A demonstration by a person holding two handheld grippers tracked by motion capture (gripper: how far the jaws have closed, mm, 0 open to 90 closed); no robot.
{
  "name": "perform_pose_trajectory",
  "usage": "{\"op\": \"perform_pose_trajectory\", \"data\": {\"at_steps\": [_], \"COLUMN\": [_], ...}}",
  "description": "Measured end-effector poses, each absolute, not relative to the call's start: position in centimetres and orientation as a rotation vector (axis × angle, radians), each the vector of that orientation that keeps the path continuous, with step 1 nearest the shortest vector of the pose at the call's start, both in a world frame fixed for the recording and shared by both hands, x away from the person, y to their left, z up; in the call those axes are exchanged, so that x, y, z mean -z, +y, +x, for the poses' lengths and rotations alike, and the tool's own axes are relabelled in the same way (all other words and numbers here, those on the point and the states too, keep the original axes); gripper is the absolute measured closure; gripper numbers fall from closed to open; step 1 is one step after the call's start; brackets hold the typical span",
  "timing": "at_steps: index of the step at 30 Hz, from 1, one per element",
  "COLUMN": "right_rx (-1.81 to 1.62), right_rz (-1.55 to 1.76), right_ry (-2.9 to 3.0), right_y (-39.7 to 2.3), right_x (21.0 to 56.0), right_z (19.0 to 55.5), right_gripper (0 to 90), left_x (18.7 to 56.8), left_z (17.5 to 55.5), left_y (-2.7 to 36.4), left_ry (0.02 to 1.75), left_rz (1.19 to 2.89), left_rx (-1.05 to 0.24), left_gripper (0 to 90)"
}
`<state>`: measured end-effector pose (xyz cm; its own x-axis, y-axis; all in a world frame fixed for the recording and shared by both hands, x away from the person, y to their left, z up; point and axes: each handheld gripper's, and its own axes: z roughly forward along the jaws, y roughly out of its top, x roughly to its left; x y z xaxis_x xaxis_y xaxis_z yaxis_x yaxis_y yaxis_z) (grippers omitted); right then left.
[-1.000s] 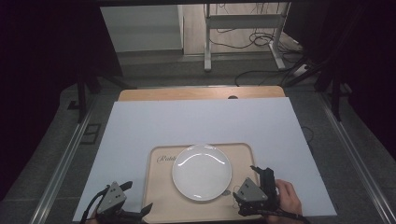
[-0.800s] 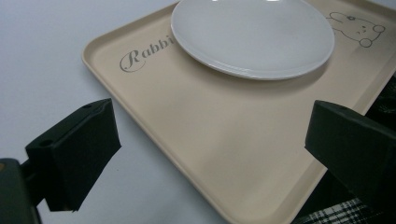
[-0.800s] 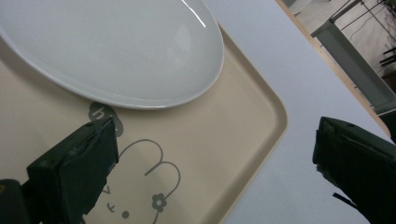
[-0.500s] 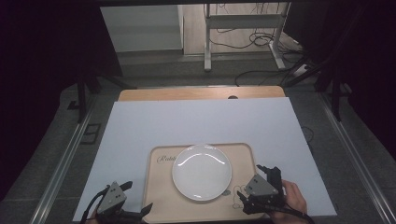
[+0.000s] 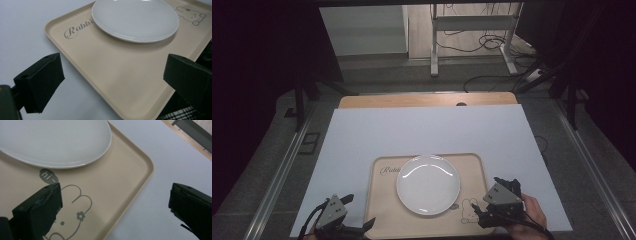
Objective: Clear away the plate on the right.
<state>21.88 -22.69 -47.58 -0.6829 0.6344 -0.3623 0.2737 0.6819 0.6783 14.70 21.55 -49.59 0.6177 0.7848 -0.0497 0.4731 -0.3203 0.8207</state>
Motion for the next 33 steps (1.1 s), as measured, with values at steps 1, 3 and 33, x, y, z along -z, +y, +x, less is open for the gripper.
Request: {"op": "perform_pose_trajectory", "data": {"at_steps": [1,3,33], "right_rx": [-0.799,-0.817,-0.897], "right_rz": [0.704,0.724,0.958], "right_ry": [2.300,2.297,2.213], "right_y": [-22.9,-23.2,-28.2], "right_x": [47.6,47.5,47.1], "right_z": [21.9,22.0,22.0], "right_gripper": [0.0,0.0,0.0], "left_x": [49.6,49.6,49.6], "left_z": [14.7,14.7,14.7], "left_y": [21.6,21.6,21.6], "left_ry": [0.993,0.993,0.997], "left_rz": [1.978,1.978,1.977], "left_rx": [-0.457,-0.456,-0.457], "left_gripper": [3.0,3.0,3.0]}}
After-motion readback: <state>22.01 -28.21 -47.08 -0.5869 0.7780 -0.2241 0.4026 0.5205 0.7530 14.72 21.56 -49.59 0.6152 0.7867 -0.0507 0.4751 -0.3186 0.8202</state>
